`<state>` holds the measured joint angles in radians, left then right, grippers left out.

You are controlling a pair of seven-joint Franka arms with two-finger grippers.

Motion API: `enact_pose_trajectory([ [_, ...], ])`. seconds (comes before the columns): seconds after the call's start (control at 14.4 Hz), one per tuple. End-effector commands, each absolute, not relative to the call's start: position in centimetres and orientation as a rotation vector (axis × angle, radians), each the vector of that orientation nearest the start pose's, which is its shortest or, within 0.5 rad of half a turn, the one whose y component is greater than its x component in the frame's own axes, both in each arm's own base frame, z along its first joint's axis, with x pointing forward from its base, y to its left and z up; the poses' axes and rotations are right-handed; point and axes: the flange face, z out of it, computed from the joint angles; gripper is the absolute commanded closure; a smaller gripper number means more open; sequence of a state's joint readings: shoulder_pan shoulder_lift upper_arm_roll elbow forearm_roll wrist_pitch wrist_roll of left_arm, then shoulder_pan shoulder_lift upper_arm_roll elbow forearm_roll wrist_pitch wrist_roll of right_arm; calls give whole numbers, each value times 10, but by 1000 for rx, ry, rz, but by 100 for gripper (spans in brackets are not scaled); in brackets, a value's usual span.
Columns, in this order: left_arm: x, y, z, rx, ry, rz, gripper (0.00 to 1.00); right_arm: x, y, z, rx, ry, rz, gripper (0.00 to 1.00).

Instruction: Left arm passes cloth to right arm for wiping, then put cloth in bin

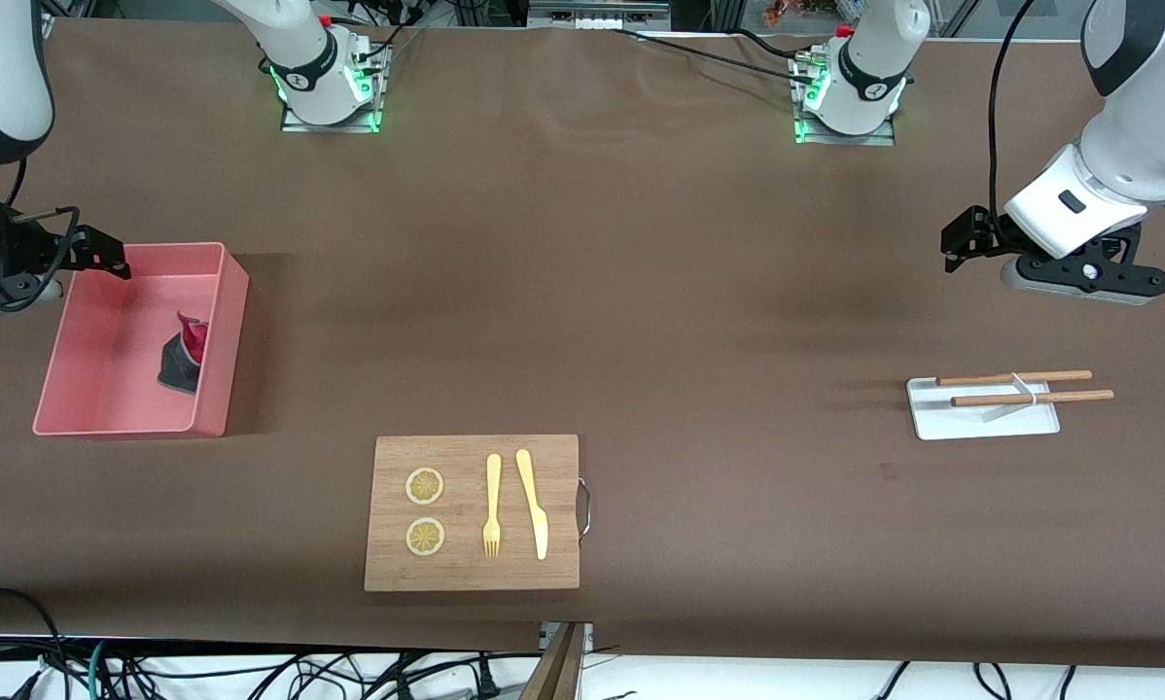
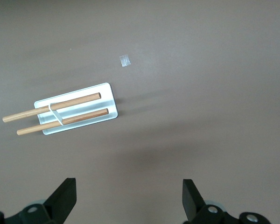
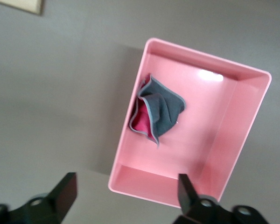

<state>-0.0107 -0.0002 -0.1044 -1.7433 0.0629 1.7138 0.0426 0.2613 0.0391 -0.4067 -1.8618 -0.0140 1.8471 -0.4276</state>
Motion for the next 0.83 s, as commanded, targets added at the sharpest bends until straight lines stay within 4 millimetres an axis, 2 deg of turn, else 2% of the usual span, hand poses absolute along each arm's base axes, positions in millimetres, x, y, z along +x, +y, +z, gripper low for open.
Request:
enact_pose_trajectory([
  [0.0,560,-59,559,-3066,240,55,0,547,-43,531,-3118,-373,-11,0],
  [0.14,560,-59,560,-3066,240,52,0,538,-28,549,-3108,-351,-18,0],
  [0.28,560,-59,560,-3066,240,52,0,537,-14,569,-3111,-312,37,0],
  [0.42,560,-59,560,-3066,240,52,0,538,2,581,-3120,-273,71,0],
  [0.76,560,-60,560,-3065,245,54,0,540,7,586,-3118,-311,49,0],
])
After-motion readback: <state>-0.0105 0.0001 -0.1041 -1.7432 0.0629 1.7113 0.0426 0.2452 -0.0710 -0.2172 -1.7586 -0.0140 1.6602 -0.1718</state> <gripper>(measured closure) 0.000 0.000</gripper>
